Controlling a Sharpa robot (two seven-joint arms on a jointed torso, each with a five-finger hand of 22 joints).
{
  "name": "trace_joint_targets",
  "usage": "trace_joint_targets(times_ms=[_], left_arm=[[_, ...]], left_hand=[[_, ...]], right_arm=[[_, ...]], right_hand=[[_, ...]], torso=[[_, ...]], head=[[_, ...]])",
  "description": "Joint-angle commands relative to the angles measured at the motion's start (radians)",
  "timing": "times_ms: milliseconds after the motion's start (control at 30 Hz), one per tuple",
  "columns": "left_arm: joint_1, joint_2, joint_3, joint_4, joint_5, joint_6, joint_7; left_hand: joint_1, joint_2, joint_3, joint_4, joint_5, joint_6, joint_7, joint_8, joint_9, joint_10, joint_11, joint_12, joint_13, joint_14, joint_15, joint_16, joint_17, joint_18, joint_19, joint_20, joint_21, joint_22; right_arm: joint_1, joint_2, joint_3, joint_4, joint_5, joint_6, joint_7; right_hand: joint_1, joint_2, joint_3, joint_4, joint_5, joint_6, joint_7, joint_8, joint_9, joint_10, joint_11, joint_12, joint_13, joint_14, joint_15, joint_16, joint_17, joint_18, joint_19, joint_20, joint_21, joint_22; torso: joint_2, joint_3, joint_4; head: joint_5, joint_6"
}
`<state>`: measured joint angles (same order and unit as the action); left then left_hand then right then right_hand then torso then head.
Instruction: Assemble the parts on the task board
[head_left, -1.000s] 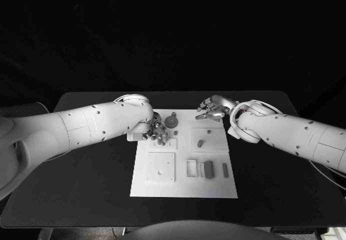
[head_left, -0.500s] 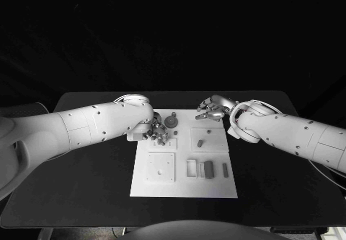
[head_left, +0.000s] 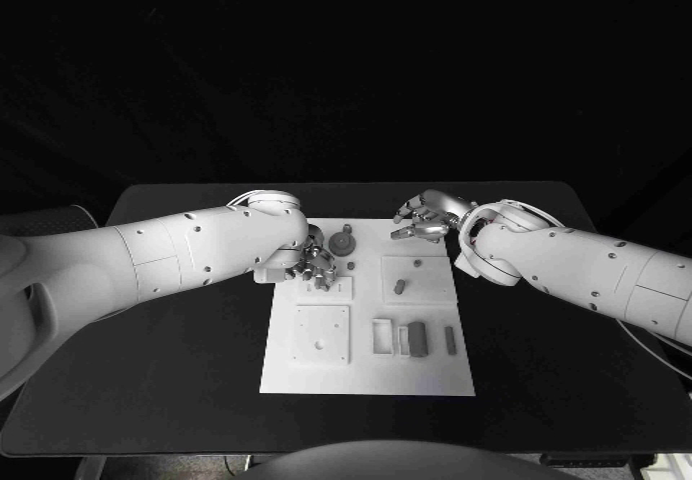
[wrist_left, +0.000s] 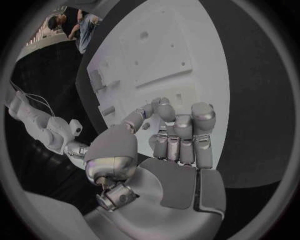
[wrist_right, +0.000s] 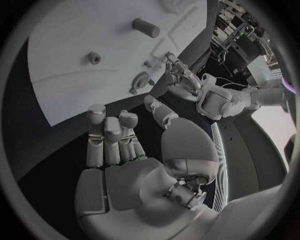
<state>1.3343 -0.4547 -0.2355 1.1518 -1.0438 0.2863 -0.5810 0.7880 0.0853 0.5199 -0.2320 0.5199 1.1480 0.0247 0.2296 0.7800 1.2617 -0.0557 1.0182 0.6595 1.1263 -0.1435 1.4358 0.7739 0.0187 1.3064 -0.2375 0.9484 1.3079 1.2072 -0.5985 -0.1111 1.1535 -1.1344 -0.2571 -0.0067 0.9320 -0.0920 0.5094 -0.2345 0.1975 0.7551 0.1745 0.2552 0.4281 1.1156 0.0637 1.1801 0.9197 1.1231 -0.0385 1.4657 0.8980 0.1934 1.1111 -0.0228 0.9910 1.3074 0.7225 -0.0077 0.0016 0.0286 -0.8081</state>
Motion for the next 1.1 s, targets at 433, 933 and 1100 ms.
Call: trace_joint_targets(times_ms=[433,933,1100], left_arm=[[-0.004,-0.003,-0.001,0.02,-0.042,-0.016,0.002],[-0.006,-0.005,-0.001,0.019,-0.035,-0.015,-0.002],[-0.006,-0.006,-0.001,0.017,-0.032,-0.016,-0.003]], left_hand=[[0.003,-0.005,0.091,-0.039,0.064,0.074,-0.023,0.071,0.0,0.057,-0.053,-0.005,0.001,0.05,-0.058,-0.002,0.0,0.086,0.005,-0.006,-0.004,-0.002],[-0.056,-0.072,0.019,0.026,-0.02,0.066,-0.021,0.071,0.002,0.059,-0.051,-0.016,0.005,0.051,-0.058,-0.014,0.004,0.087,0.004,-0.01,-0.012,-0.009],[-0.073,-0.092,0.002,0.044,-0.066,0.064,-0.022,0.071,0.003,0.058,-0.051,-0.019,0.007,0.05,-0.06,-0.017,0.006,0.089,0.001,-0.012,-0.016,-0.01]], right_arm=[[0.0,-0.001,0.0,0.002,-0.005,0.013,0.006],[0.0,0.0,0.0,0.0,-0.005,0.014,0.005],[0.0,0.0,0.0,0.0,-0.005,0.014,0.005]], right_hand=[[-0.008,-0.002,0.001,0.006,0.005,0.0,0.005,0.004,-0.002,-0.009,0.001,0.005,-0.002,-0.002,-0.004,0.004,-0.002,0.068,0.002,-0.008,-0.007,0.008],[-0.008,-0.002,0.001,0.007,0.005,0.0,0.005,0.004,-0.002,-0.009,0.001,0.005,-0.002,-0.002,-0.004,0.004,-0.002,0.068,0.002,-0.008,-0.007,0.009],[-0.009,-0.002,0.001,0.007,0.005,-0.001,0.005,0.004,-0.002,-0.009,0.001,0.005,-0.002,-0.002,-0.004,0.004,-0.002,0.068,0.002,-0.008,-0.007,0.009]], torso=[[0.0,0.0004,0.0002],[0.0,0.0005,-0.0001],[0.0,0.0002,-0.0001]], head=[[-0.001,-0.001],[-0.002,-0.003],[-0.002,-0.003]])
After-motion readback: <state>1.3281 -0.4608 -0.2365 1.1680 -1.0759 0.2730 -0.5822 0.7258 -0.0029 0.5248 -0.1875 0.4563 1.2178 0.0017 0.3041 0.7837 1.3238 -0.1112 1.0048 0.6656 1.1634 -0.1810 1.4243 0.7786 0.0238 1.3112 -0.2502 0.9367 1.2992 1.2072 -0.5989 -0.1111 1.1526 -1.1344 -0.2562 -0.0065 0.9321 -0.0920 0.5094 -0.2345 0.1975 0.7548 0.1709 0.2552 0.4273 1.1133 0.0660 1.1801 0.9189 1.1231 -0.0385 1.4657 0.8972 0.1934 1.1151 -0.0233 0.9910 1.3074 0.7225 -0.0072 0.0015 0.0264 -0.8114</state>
